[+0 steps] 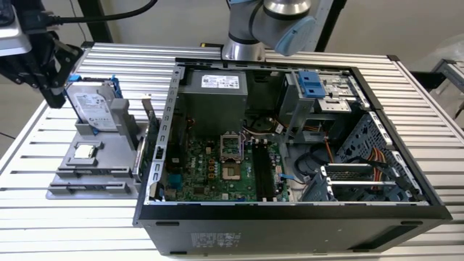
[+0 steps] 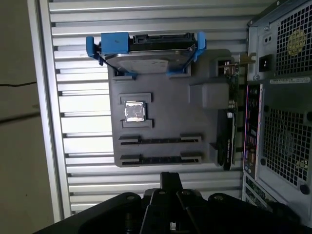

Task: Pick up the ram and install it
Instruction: 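Reach for the ram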

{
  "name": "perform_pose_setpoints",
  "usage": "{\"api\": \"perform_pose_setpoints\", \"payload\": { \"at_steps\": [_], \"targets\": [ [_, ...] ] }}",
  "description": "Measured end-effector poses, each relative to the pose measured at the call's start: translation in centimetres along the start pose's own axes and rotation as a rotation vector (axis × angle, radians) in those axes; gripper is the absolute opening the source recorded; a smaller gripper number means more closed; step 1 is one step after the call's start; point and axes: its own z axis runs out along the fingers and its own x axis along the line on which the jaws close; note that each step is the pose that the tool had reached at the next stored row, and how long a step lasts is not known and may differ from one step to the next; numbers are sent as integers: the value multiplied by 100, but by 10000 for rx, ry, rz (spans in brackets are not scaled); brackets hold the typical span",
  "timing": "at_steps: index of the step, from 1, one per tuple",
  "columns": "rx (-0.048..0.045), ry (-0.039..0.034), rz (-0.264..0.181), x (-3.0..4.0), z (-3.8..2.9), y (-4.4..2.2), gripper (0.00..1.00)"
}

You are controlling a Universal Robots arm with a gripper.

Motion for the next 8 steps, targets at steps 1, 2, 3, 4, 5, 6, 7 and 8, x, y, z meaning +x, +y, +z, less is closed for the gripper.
{"api": "perform_pose_setpoints", "payload": {
  "at_steps": [1,2,3,4,5,6,7,8],
  "targets": [
    [11,1,5,-2,1,-7,0],
    [21,3,10,-4,1,-15,0],
    [28,4,12,-5,2,-21,0],
    [34,5,13,-7,3,-27,0],
    [39,7,13,-9,4,-34,0],
    [42,8,13,-10,5,-38,0],
    [42,8,14,-10,5,-38,0],
    [44,10,14,-10,4,-40,0]
  ]
}}
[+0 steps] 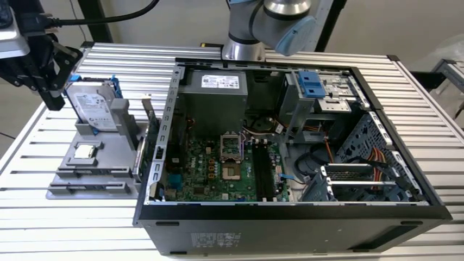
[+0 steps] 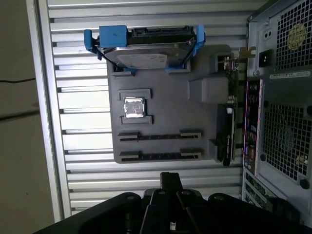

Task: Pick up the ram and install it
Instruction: 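Reach for the ram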

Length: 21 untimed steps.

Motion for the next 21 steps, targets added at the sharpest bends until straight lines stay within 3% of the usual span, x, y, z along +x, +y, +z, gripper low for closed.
{"api": "perform_pose_setpoints", "payload": {
  "at_steps": [21],
  "targets": [
    [-1,13,-161,0,1,-1,0]
  ]
}}
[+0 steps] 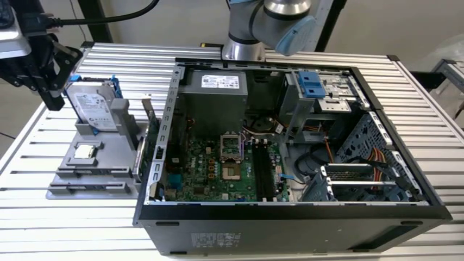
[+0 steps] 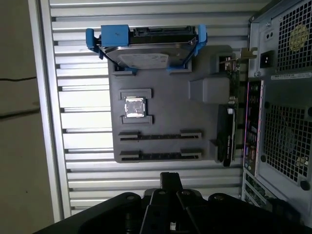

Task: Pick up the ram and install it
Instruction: 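Reach for the ram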

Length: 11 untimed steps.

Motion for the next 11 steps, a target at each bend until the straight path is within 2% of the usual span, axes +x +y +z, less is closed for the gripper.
{"api": "perform_pose_setpoints", "payload": {
  "at_steps": [11],
  "targets": [
    [-2,-39,-511,2,0,0,0]
  ]
}}
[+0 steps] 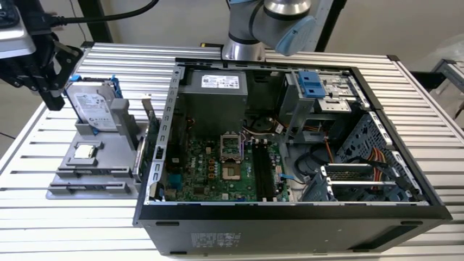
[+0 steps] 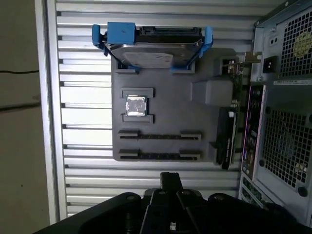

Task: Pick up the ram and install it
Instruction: 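Reach for the ram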

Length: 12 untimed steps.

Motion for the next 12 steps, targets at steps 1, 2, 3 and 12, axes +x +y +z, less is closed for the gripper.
{"api": "perform_pose_setpoints", "payload": {
  "at_steps": [1,2,3,12],
  "targets": [
    [0,-4,-46,0,0,0,0],
    [-1,-7,-83,0,0,0,0],
    [-7,-11,-116,0,0,0,0],
    [-746,-40,-269,0,0,0,0]
  ]
}}
